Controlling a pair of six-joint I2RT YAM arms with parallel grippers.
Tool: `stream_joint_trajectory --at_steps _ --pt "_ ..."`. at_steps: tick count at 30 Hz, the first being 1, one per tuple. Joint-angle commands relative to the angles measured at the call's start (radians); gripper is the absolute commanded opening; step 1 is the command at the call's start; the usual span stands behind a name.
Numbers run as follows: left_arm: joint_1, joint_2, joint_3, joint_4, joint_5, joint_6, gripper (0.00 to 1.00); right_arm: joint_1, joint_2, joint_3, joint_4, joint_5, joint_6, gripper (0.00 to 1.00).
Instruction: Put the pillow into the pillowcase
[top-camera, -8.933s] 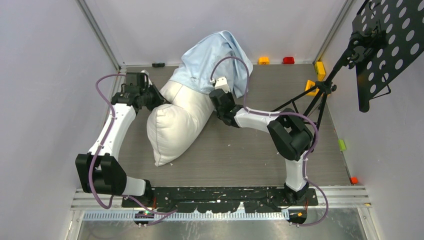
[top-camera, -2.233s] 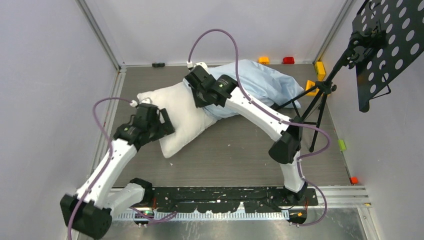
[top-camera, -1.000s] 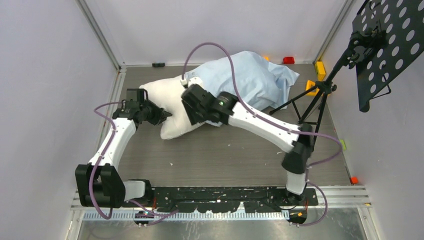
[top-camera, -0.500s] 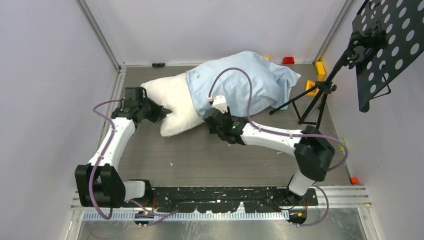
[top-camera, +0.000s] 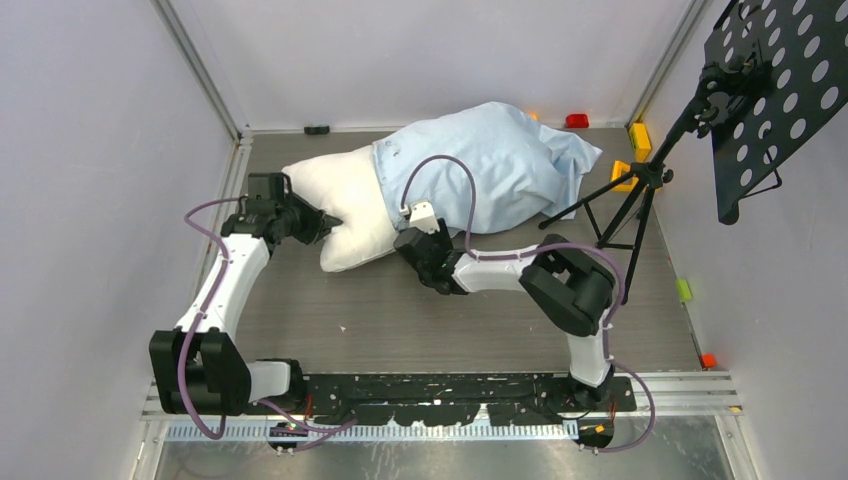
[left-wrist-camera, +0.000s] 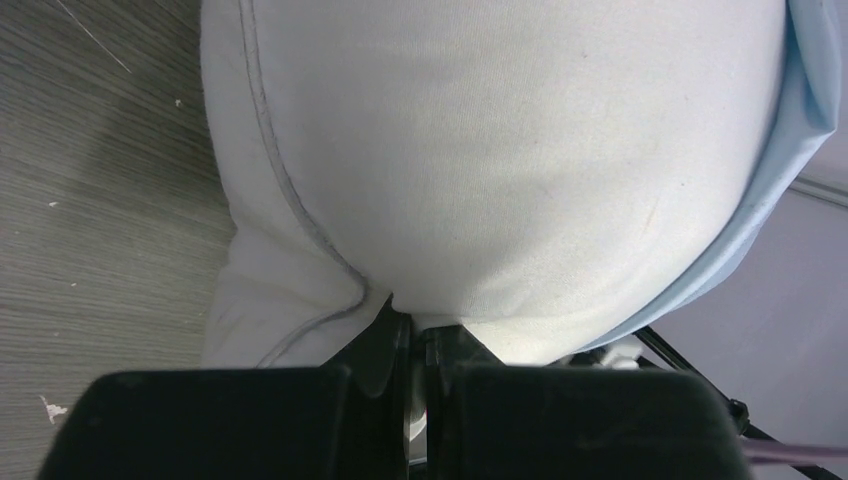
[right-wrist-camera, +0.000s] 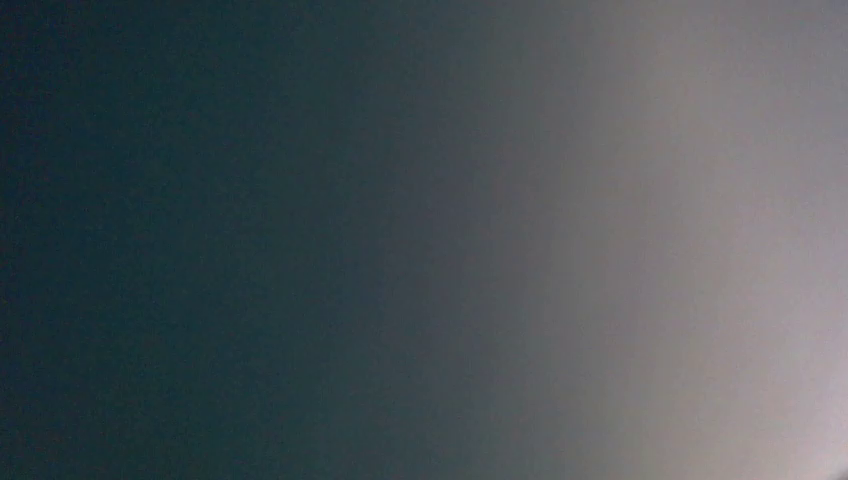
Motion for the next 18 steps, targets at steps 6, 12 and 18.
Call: stream_joint_trajectory --at_steps 6,12,18 --pt "0.010 0.002 0.068 0.020 0.037 0.018 0.00 -0.007 0.131 0.071 0.113 0.197 -0.006 0.60" --pt "0.010 0.003 0.068 0.016 0.030 0.031 0.00 -0.029 0.171 0.115 0.120 0.306 -0.027 0.41" --pt "0.010 0.004 0.089 -0.017 -0.046 0.135 0.00 -0.025 0.009 0.164 0.067 0.362 -0.131 0.00"
